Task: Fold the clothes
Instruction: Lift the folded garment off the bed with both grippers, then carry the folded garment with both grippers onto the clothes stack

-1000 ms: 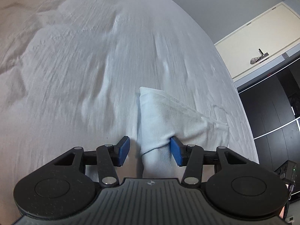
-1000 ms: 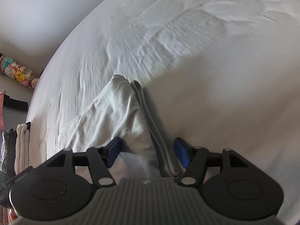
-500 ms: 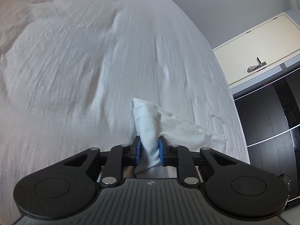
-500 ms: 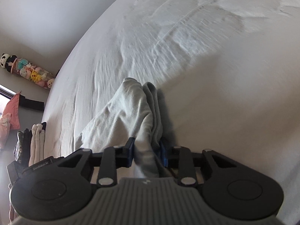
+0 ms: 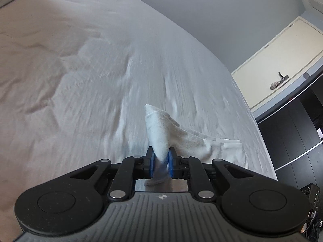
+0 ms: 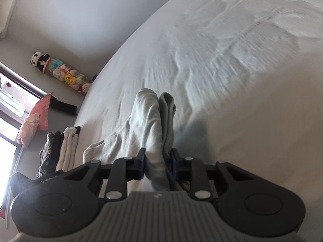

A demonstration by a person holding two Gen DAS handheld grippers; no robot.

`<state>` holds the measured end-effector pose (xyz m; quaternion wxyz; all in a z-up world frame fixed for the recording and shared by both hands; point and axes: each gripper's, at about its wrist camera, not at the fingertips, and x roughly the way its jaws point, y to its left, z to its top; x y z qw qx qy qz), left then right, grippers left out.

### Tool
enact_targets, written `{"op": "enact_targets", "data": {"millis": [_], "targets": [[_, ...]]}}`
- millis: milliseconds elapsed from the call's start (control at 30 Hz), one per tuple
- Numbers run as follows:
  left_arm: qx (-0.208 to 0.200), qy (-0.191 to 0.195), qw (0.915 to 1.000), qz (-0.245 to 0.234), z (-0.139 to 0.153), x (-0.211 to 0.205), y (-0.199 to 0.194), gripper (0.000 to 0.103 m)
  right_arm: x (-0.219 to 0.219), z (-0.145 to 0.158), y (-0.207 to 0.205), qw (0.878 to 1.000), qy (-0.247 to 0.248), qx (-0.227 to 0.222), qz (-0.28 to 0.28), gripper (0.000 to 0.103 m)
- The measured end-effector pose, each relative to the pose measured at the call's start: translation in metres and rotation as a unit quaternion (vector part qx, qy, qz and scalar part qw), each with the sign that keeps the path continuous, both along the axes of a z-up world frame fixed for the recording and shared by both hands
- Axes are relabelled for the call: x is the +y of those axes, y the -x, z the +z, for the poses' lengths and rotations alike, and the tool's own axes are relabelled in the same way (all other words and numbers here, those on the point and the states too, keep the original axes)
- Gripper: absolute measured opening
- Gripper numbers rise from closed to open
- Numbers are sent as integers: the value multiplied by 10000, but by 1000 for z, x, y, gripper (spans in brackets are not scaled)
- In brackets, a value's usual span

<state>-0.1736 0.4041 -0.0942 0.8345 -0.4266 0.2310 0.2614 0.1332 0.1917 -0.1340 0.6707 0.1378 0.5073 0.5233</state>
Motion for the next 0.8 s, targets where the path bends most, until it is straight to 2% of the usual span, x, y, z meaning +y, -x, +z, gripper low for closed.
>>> {"op": "enact_targets", "data": {"millis": [167, 333, 600, 800], "targets": [[-181, -228, 9970, 718, 32, -2, 64, 16, 33, 31, 29, 9975, -303, -43, 633, 28], [-410, -605, 9836, 1651, 78, -4, 136, 16, 95, 82, 71, 9865, -595, -187, 1517, 28], [-698, -1024, 9480, 2930, 142, -5, 258, 15, 201, 171, 179, 9496, -877, -623, 2945, 28], [-779, -1249, 9120, 3828, 184, -4, 345, 15, 278, 227, 279, 9095, -1065, -972, 3899, 28]]}}
